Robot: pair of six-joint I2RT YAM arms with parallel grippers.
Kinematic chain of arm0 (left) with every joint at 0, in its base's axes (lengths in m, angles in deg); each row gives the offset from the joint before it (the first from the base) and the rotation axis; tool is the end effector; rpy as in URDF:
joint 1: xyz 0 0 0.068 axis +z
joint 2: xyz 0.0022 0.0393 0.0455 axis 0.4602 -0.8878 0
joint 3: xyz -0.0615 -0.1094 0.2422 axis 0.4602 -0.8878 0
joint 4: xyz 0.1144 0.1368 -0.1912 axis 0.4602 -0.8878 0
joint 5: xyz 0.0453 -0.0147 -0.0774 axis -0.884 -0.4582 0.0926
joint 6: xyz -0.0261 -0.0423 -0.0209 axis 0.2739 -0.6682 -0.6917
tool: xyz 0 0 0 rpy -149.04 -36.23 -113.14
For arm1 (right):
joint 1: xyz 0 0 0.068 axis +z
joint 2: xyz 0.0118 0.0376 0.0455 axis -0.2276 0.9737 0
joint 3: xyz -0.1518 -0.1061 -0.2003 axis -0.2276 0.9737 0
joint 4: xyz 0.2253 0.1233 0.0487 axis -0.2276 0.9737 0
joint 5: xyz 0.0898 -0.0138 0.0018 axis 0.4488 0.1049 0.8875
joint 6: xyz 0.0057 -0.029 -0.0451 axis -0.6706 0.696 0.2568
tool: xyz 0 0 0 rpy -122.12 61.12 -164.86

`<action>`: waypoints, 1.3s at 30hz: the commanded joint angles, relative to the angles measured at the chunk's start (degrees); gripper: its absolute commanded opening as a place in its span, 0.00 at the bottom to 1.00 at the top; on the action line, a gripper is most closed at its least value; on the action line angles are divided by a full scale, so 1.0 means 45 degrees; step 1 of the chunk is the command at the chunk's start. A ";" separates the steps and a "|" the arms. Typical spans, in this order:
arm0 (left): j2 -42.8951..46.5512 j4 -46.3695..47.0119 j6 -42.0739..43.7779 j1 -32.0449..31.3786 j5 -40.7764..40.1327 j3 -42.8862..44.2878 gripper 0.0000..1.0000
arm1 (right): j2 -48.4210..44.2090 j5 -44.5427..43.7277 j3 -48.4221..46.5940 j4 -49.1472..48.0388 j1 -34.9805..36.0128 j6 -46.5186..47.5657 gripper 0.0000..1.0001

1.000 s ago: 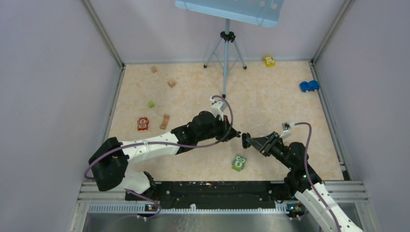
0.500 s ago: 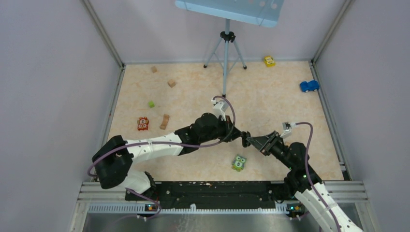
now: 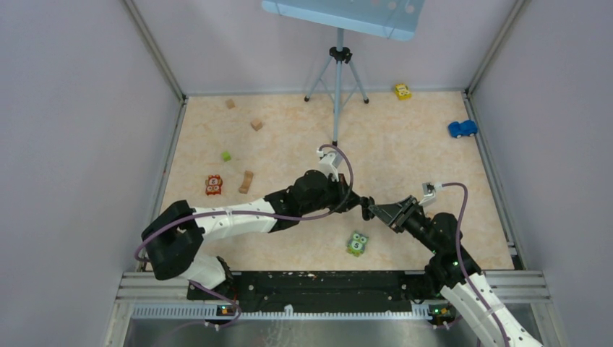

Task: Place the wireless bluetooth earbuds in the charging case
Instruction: Adjust the left earbud in the left side groove of the charging case.

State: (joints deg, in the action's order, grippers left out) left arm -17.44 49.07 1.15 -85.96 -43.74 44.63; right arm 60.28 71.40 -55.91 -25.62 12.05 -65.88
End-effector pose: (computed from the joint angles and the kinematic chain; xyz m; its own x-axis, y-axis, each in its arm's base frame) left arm 0.1708 -0.2820 0.2453 -0.7489 -0.1624 -0.6424 0.4779 0.5392 -0.6934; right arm 0.1036 0.0592 0.1815 -0.6255 0.6653 -0.4077 -0.1944 0.3731 0.9072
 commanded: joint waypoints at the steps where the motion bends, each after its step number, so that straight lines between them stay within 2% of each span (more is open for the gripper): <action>1: -0.0114 0.0714 0.0001 -0.0114 -0.0056 0.0141 0.00 | -0.0119 0.0103 -0.0572 -0.0560 -0.0054 -0.0046 0.05; 13: -0.0517 0.0522 0.0011 -0.0174 0.0104 0.0361 0.00 | -0.0089 0.0123 -0.0554 -0.0502 -0.0045 -0.0058 0.05; 20: -0.0882 -0.0610 0.0285 -0.0245 -0.0081 0.1061 0.00 | -0.0086 0.0103 -0.0564 -0.0493 -0.0055 -0.0035 0.05; 26: -0.0735 -0.1000 0.0373 -0.0324 -0.0381 0.1236 0.15 | -0.0100 0.0085 -0.0554 -0.0478 -0.0047 -0.0036 0.05; 29: -0.0502 -0.1191 0.0392 -0.0352 -0.0868 0.1269 0.33 | -0.0078 0.0084 -0.0573 -0.0429 -0.0056 -0.0020 0.05; 30: -0.0403 -0.1232 0.0429 -0.0365 -0.0922 0.1274 0.36 | -0.0075 0.0069 -0.0559 -0.0428 -0.0053 -0.0017 0.05; 39: 0.0445 -0.1414 0.0578 -0.0461 -0.1206 0.1227 0.37 | 0.0015 0.0064 -0.0496 -0.0537 -0.0044 0.0013 0.05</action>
State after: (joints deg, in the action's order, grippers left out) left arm -18.83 42.16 2.72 -87.67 -47.56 48.46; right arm 60.28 71.18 -55.91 -24.96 12.03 -65.88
